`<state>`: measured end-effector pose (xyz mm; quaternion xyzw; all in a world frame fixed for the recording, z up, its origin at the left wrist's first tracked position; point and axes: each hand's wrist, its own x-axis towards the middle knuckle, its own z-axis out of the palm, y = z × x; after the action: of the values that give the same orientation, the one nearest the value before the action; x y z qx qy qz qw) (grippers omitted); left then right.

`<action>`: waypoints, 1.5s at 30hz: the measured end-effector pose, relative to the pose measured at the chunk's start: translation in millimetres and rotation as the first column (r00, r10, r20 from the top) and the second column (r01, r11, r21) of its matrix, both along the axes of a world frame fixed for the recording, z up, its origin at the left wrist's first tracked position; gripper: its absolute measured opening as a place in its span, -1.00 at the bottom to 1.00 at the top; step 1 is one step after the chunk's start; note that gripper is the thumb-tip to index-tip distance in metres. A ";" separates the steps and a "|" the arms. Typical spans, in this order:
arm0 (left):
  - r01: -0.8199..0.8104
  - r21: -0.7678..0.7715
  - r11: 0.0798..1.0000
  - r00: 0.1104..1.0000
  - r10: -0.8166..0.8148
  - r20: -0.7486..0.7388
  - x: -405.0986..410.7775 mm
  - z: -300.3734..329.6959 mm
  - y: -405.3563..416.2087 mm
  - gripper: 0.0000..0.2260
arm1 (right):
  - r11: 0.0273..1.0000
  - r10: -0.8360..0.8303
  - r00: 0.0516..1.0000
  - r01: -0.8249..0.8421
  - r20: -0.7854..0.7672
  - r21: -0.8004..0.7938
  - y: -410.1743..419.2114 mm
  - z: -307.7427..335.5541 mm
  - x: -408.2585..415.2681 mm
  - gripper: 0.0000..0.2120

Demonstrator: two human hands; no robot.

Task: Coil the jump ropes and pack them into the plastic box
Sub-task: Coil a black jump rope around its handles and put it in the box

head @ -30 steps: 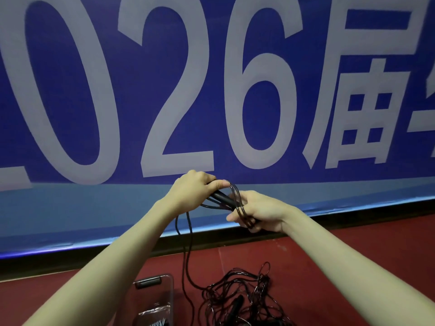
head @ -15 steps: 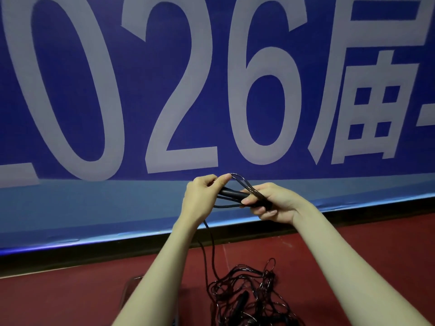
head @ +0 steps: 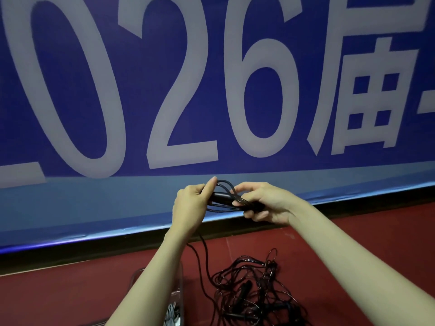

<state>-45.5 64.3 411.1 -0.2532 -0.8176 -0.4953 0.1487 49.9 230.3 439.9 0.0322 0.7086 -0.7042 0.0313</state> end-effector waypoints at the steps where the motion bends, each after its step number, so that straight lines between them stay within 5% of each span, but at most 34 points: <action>1: -0.019 -0.011 1.000 1.000 0.019 0.005 -1.2 2.5 -3.1 -0.23 | 1.000 0.003 1.000 -0.003 -0.023 -0.011 -3.2 -1.0 -0.1 -0.82; 6: -0.127 0.008 0.992 0.989 0.126 0.084 -5.9 7.8 -8.9 -0.28 | 0.985 0.061 0.980 -0.090 -0.190 -0.148 -2.2 -1.1 6.0 -0.67; 10: -0.147 0.020 0.989 0.979 0.143 0.147 -8.9 9.3 -5.1 -0.38 | 0.934 0.068 0.938 0.060 -0.340 0.352 0.1 1.3 13.0 -0.63; 12: -0.165 0.019 0.986 0.976 0.160 0.145 -11.0 12.0 -3.0 -0.37 | 0.890 0.048 0.923 0.135 -0.382 0.436 -0.2 -1.7 10.9 -0.78; 15: -0.174 -0.012 0.985 0.973 0.174 0.150 -12.8 13.0 -0.4 -0.38 | 0.899 0.028 0.932 0.136 -0.363 0.417 2.7 -5.4 10.9 -0.94; 22: -0.047 0.023 0.999 0.970 0.040 0.239 -1.4 18.9 8.9 -0.43 | 0.951 -0.102 0.921 0.201 -0.376 0.235 13.2 4.9 7.8 -0.72; 27: 0.024 0.078 0.997 0.946 -0.048 0.320 -4.5 25.1 5.4 -0.53 | 0.962 -0.008 0.943 0.099 -0.332 0.256 22.7 7.0 7.6 -0.80; 34: -0.020 0.140 0.990 0.941 -0.029 0.337 -5.8 27.9 7.3 -0.57 | 0.973 -0.112 0.919 0.178 -0.378 0.145 14.8 -2.7 -0.9 -0.79; 45: 0.208 0.272 0.940 0.789 -0.325 0.522 -10.4 18.9 -2.8 -0.75 | 0.896 -0.100 0.873 0.288 -0.478 0.339 4.7 9.8 3.9 -0.73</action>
<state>-55.9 61.5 430.0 -0.1942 -0.7268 -0.6429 -0.1441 53.8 234.9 449.7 -0.0531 0.8179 -0.5321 -0.2125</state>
